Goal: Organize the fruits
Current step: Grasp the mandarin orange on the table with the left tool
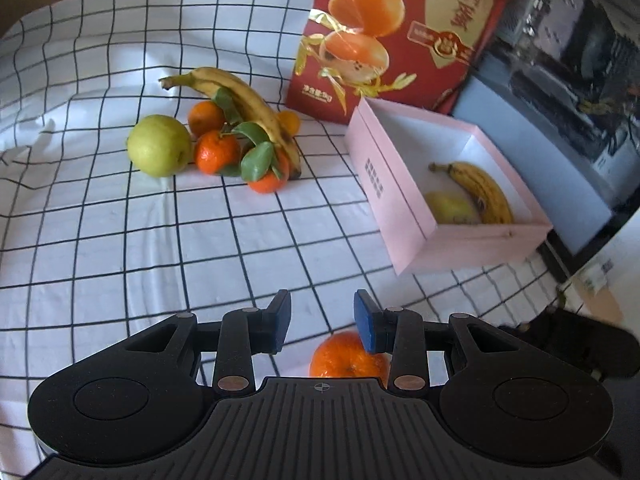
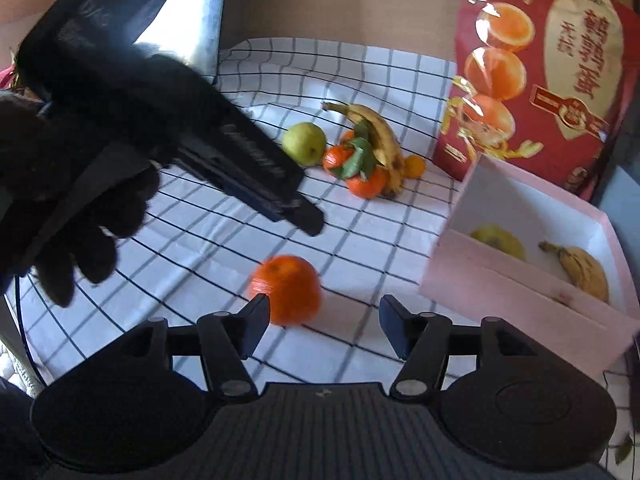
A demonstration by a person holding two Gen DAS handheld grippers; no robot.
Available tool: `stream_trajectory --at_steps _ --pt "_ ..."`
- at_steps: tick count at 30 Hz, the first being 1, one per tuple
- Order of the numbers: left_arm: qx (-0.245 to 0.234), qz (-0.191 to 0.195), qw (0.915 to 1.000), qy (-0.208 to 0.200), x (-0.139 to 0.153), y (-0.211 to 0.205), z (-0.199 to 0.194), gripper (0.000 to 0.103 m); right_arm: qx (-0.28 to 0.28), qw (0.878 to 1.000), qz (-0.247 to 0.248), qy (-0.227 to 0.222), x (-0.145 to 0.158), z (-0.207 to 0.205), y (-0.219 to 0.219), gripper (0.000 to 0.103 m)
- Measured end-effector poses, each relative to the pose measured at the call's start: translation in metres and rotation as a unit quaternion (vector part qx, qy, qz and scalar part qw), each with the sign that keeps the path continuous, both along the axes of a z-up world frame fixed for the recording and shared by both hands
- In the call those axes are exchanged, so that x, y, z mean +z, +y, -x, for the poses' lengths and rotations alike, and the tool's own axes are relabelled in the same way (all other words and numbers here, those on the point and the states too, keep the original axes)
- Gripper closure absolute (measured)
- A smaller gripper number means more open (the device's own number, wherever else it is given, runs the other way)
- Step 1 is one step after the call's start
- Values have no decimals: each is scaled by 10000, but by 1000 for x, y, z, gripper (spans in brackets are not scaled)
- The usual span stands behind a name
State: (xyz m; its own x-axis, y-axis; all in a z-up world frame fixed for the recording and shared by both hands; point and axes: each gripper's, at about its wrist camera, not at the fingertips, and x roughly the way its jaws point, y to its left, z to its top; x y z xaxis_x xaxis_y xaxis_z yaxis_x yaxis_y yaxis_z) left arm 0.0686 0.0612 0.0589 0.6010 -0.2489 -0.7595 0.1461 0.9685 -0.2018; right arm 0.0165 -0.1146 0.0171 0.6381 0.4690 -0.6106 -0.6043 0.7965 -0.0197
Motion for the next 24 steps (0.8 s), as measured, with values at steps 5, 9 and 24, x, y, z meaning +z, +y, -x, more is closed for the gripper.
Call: stream_trajectory --at_steps 5,9,24 --pt "-367 -360 9987 -5 2 -15 15 64 -273 9995 22 147 -7 -2 -22 42" --pt "-604 -564 9966 70 -4 -26 24 62 -338 9992 49 223 -12 -4 -32 42" --pt "-716 -1071 9916 -134 -9 -45 15 56 -324 9982 467 213 -20 10 -35 40"
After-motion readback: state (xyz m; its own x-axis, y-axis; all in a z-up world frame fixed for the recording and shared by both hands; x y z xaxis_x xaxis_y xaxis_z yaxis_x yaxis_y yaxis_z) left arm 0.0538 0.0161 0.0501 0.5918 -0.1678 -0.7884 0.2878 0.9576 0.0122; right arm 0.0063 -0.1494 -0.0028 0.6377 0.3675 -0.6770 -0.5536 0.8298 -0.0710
